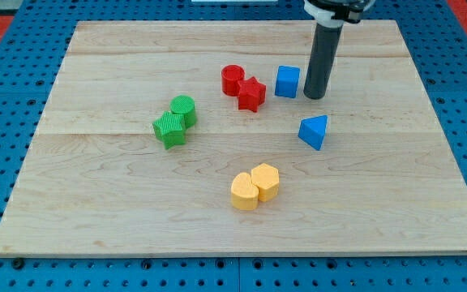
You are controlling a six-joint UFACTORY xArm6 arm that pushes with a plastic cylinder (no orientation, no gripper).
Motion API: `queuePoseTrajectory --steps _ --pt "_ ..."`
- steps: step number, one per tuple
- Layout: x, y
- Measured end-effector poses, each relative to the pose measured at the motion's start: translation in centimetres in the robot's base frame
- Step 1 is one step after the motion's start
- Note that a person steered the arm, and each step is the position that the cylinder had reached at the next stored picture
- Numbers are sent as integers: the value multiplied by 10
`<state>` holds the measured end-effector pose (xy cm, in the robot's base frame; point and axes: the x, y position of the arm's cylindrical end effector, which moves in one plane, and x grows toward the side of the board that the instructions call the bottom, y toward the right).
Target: Move the red circle to the top left side
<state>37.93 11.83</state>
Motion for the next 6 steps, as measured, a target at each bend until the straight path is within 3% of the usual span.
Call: queuePoseTrajectory --steps 1,3,4,5,6 --pt "-4 -79" --pt "-102 -183" --pt "-91 -235" --pt "-48 -218" --pt "-71 -287"
